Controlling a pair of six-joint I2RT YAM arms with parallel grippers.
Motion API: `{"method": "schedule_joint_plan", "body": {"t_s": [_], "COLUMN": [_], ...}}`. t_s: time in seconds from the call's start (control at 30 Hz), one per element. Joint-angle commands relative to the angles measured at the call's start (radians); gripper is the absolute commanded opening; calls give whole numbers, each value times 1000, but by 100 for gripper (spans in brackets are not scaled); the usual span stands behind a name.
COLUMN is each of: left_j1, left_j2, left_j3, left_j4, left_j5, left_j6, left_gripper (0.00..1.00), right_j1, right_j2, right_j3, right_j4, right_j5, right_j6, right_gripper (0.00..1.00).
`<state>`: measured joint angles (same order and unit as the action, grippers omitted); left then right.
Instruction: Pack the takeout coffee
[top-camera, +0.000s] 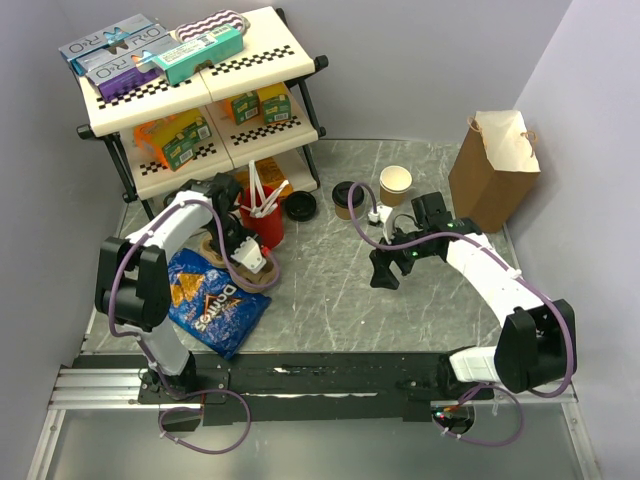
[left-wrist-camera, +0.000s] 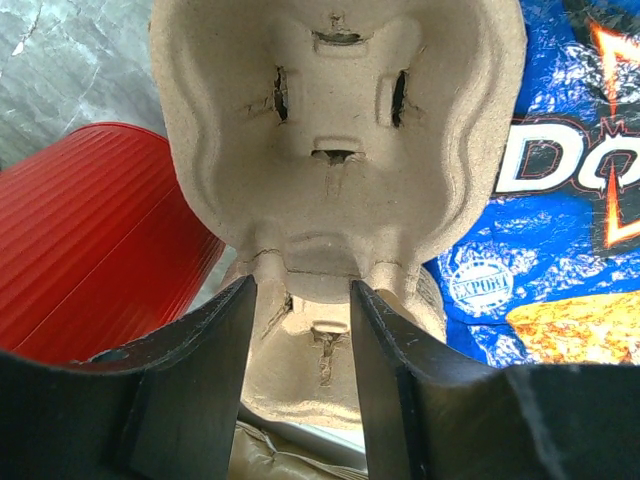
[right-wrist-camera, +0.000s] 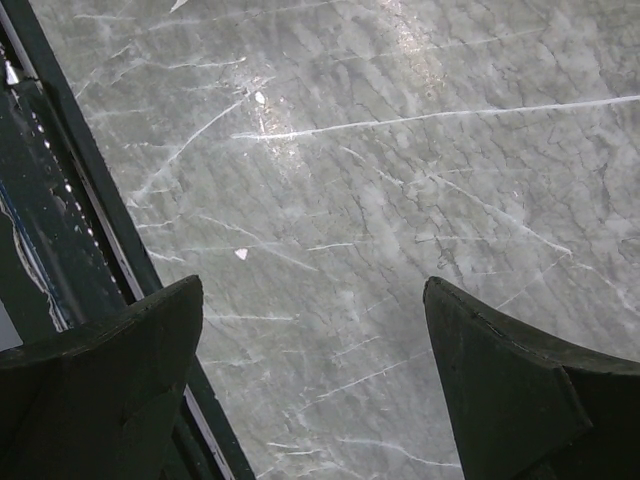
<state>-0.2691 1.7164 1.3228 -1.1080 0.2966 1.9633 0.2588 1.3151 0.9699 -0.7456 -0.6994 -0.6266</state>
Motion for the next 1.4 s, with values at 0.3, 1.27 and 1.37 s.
{"method": "schedule_joint_plan", "body": {"t_s": [0.3,1.27,1.37], "left_j1": [-4,5,10], "left_j2": [-35,-86,-104], "left_j3": [-37,-7,-1], "left_j4": [-62,-90,-108], "left_j5": [-4,-34,-37], "left_j6": [49,-43,-81], "left_gripper": [49,8,1], "right_j1": [-4,-4,-4], "right_j2": [24,44,55], "right_j3": [59,67,81], "right_j4": [5,6,9], "right_j5": [-18,-28,-35], "right_j6": [-15,-9,-7], "right_gripper": [97,97,97]}}
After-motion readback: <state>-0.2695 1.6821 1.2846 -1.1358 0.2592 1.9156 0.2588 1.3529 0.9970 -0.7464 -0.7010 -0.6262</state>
